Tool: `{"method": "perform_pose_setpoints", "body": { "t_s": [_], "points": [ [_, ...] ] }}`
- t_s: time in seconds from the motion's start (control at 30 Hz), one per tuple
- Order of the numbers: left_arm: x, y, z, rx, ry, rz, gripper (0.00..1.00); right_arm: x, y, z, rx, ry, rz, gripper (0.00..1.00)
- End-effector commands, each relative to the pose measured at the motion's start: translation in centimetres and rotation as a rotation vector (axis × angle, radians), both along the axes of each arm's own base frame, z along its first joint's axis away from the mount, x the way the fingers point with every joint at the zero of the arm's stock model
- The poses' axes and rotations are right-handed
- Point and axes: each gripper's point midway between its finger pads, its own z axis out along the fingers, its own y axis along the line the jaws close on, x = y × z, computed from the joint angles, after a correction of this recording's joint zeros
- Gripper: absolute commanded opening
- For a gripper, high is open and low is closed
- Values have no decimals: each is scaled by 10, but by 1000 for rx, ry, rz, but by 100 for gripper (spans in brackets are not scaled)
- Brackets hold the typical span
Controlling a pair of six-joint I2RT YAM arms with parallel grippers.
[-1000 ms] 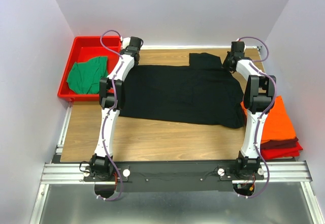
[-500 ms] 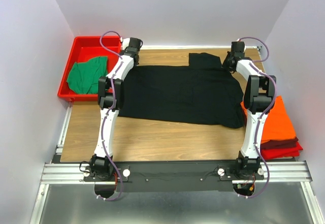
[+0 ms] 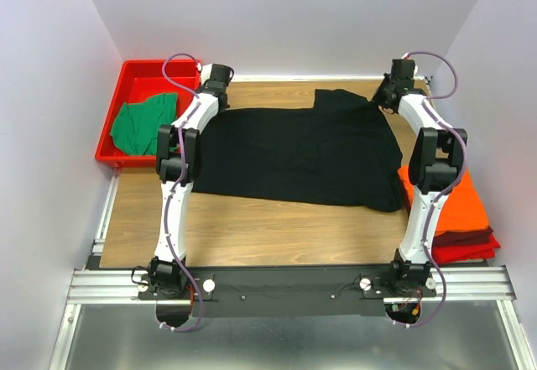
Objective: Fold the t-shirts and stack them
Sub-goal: Fold the tshirt
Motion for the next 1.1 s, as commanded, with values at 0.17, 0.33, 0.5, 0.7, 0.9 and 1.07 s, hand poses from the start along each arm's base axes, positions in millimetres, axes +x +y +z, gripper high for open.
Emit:
{"method": "perform_pose_setpoints", "body": {
  "t_s": [0.17, 0.33, 0.5, 0.7, 0.9, 1.07],
  "points": [
    [9, -15, 75, -96, -194, -34, 0, -20, -7, 50, 22, -76, -48, 0],
    [-3, -13, 81, -96, -197, -21, 0, -48, -15, 51, 19, -57, -111, 1],
    [-23, -7, 84, -86, -188, -2, 0, -85, -16, 59, 53, -55, -182, 0],
    [-52, -1, 77, -88, -149, 16, 0, -129, -13, 59, 101, -42, -226, 0],
    [-73, 4, 73, -87, -110, 41, 0, -160, -4, 61, 145, -30, -220, 0],
    [-87, 5, 72, -96, -98, 47, 0, -186, 3, 50, 168, 7, -201, 0]
  ]
}}
